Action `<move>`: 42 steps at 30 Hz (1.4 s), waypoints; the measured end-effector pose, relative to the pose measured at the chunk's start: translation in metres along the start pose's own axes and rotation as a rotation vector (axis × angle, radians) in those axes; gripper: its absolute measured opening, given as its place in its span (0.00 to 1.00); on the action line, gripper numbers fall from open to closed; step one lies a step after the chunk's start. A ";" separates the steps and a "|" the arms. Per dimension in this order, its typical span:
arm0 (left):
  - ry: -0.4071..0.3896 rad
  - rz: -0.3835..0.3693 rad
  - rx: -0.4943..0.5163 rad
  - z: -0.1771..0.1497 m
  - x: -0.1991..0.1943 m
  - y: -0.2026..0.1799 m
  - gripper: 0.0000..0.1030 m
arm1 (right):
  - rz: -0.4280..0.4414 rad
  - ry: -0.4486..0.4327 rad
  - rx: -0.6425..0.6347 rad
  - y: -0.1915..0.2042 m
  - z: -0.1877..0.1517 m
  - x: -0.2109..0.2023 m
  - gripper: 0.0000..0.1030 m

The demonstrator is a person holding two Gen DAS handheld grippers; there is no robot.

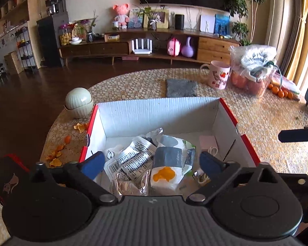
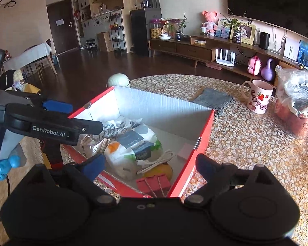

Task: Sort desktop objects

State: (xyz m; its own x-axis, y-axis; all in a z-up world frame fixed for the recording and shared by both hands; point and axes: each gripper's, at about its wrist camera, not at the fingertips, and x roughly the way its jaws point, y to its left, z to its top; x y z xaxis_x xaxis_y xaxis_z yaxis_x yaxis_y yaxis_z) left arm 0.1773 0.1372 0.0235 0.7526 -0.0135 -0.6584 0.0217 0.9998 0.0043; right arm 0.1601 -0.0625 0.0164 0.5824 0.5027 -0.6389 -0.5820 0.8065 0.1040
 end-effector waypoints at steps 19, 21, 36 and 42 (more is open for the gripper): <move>-0.015 0.007 0.006 -0.033 -0.024 -0.032 1.00 | 0.028 -0.064 0.095 -0.014 -0.025 -0.042 0.96; -0.018 0.014 0.023 -0.037 -0.026 -0.037 1.00 | 0.028 -0.067 0.097 -0.015 -0.028 -0.044 0.96; -0.009 0.015 0.060 -0.054 -0.032 -0.054 1.00 | 0.036 -0.058 0.107 -0.021 -0.042 -0.051 0.96; -0.004 0.013 0.051 -0.056 -0.032 -0.055 1.00 | 0.030 -0.055 0.108 -0.024 -0.048 -0.053 0.96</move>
State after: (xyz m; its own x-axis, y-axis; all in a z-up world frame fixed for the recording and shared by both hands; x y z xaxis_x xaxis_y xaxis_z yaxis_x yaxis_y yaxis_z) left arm 0.1151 0.0840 0.0023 0.7554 -0.0009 -0.6552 0.0456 0.9976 0.0512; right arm 0.1159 -0.1235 0.0108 0.5977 0.5411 -0.5916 -0.5368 0.8182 0.2059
